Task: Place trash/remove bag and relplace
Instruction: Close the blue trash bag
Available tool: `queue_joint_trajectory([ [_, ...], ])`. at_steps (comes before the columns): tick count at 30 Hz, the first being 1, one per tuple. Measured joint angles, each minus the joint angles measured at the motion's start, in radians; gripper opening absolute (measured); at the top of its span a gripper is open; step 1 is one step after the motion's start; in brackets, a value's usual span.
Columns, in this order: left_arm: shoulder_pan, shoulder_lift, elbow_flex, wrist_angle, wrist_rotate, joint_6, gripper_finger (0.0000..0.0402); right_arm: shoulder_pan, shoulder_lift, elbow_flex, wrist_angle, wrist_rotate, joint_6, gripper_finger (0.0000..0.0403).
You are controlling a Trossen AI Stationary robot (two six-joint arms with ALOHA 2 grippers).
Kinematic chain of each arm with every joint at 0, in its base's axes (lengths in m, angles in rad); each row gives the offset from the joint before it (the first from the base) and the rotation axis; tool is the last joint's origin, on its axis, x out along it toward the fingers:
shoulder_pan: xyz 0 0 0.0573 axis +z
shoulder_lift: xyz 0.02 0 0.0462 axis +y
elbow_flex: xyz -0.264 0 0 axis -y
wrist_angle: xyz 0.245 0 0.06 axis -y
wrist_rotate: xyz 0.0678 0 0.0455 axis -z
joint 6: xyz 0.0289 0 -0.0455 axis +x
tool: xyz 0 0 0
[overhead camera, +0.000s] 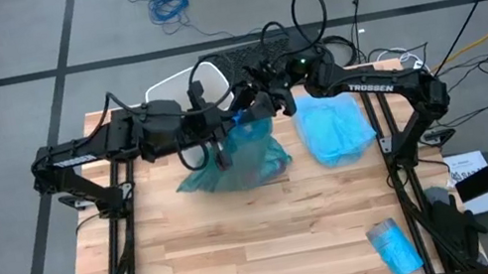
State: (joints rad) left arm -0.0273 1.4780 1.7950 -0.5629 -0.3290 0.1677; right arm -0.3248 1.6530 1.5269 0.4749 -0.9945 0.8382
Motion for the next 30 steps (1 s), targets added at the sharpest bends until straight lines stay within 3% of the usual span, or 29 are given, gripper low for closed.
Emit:
queue_joint_trajectory([
  [7,0.000,0.009,0.004,-0.057,0.029,-0.013,0.0000,-0.003,0.004,-0.004,0.044,-0.022,0.044,0.0168],
  [13,-0.004,0.013,-0.002,-0.008,-0.048,0.017,0.0000,-0.001,0.002,-0.001,-0.020,-0.039,0.008,0.0167],
  [17,-0.004,0.009,-0.002,0.042,-0.057,0.016,0.0001,-0.001,-0.003,0.002,0.029,-0.034,0.022,0.0173],
  [30,-0.004,0.002,-0.001,0.046,-0.052,-0.007,0.0089,-0.012,0.001,0.002,0.121,-0.073,0.113,0.0221],
])
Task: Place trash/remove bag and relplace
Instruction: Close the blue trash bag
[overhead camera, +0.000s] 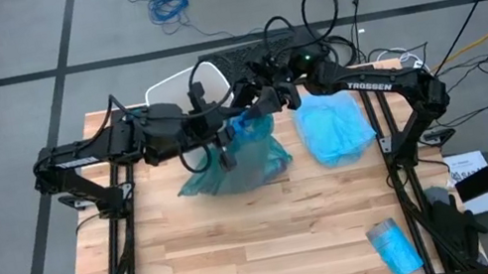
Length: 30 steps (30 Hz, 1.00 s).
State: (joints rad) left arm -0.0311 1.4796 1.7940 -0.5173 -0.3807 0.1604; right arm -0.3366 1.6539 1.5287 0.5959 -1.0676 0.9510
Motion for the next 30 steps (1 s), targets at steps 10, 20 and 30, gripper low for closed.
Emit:
queue_joint_trajectory([
  [10,0.000,-0.002,0.000,0.025,-0.015,0.009,0.0094,0.000,-0.001,-0.001,0.032,-0.014,0.019,0.0222],
  [20,-0.002,-0.002,0.001,-0.013,-0.036,-0.014,0.0094,-0.059,-0.001,-0.002,0.067,-0.064,0.059,0.0222],
  [30,0.005,-0.001,-0.003,-0.071,-0.119,-0.025,0.0095,-0.131,-0.020,0.005,0.185,-0.132,0.133,0.0222],
])
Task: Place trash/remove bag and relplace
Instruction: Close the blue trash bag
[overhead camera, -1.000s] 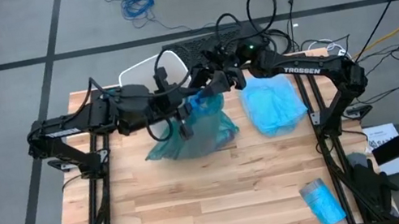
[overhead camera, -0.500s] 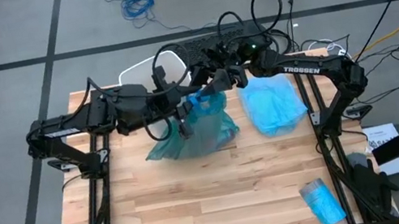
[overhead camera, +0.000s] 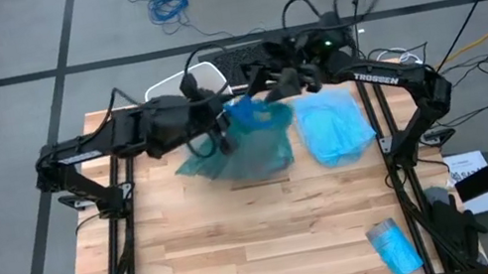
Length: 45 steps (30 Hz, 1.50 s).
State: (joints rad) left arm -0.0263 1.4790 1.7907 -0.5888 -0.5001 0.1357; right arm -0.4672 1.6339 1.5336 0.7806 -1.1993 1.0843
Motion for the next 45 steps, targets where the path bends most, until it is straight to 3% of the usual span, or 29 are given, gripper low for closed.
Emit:
queue_joint_trajectory([
  [3,0.001,0.002,-0.001,-0.031,-0.048,-0.001,0.0095,-0.004,0.000,0.001,0.025,0.011,0.022,0.0222],
  [19,-0.005,0.000,0.001,0.038,-0.004,0.003,0.0094,0.002,0.007,-0.003,-0.247,0.038,-0.150,0.0221],
  [31,-0.006,-0.001,0.002,0.040,-0.007,0.002,0.0094,-0.156,-0.011,-0.004,-0.268,-0.012,-0.127,0.0221],
  [37,-0.007,-0.001,0.002,0.040,-0.020,-0.008,0.0094,-0.160,-0.005,-0.004,-0.429,-0.016,-0.297,0.0221],
  [45,-0.022,-0.001,0.003,0.040,-0.050,-0.113,0.0094,-0.209,0.061,-0.005,-0.446,-0.174,-0.342,0.0221],
])
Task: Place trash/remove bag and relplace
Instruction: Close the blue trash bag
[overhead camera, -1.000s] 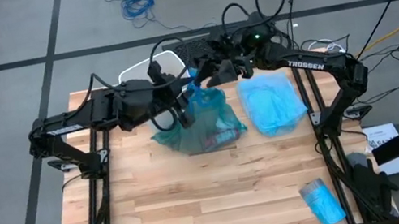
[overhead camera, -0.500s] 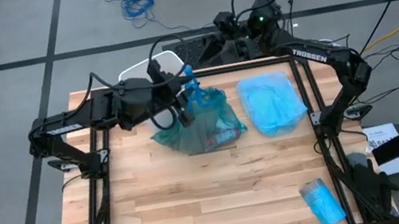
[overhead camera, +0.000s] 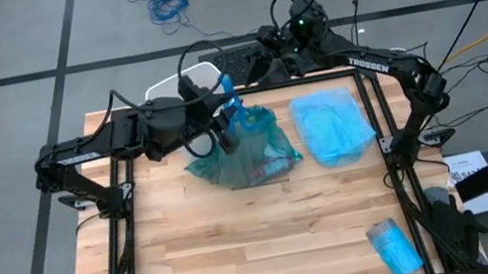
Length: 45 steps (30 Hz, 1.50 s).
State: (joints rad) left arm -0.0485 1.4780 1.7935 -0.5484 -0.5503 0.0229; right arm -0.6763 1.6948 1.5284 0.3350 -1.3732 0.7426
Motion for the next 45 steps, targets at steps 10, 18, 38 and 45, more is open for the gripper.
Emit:
queue_joint_trajectory([
  [10,-0.034,0.000,0.000,0.002,-0.004,-0.205,0.0094,-0.049,0.053,0.000,0.090,-0.093,-0.025,0.0221],
  [18,-0.054,0.000,0.002,0.069,-0.004,-0.228,0.0094,-0.001,0.087,0.000,0.130,-0.096,-0.025,0.0221],
  [38,-0.065,0.000,0.002,0.024,-0.004,-0.275,0.0094,0.060,0.106,0.000,0.191,0.022,-0.053,0.0221],
  [45,-0.065,0.000,0.002,-0.004,0.007,-0.277,0.0094,0.132,0.149,0.007,0.239,-0.025,0.012,0.0211],
])
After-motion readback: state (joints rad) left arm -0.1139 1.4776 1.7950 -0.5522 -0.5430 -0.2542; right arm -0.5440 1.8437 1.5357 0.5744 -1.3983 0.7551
